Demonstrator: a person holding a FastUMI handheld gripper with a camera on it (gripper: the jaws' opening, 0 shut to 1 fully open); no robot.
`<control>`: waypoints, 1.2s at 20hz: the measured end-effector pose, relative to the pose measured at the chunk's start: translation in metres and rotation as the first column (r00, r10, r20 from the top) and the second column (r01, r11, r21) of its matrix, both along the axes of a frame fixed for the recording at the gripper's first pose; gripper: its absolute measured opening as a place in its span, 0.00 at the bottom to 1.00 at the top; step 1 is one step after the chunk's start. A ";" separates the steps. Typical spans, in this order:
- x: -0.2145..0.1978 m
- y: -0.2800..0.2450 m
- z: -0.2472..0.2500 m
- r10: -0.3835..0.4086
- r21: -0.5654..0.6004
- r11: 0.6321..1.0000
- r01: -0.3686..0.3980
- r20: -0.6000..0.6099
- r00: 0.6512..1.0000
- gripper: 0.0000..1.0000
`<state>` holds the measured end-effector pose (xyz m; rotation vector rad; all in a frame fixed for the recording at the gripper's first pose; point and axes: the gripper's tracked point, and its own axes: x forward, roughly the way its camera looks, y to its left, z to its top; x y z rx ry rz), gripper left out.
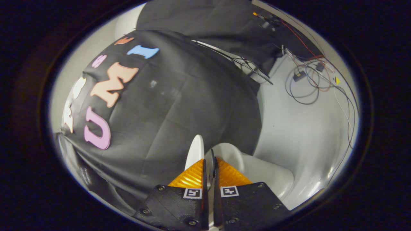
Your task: Open the toilet lid.
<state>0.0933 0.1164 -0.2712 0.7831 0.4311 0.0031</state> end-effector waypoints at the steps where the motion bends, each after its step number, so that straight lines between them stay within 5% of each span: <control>1: 0.001 0.010 0.017 0.015 -0.018 1.000 -0.014 0.025 1.000 0.07; 6: -0.008 0.089 0.101 0.175 -0.178 0.972 -0.151 0.125 0.977 0.07; 14: -0.031 0.200 0.166 0.433 -0.423 0.844 -0.329 0.179 0.883 0.07; 24: -0.079 0.305 0.198 0.696 -0.653 0.620 -0.435 0.203 0.689 0.08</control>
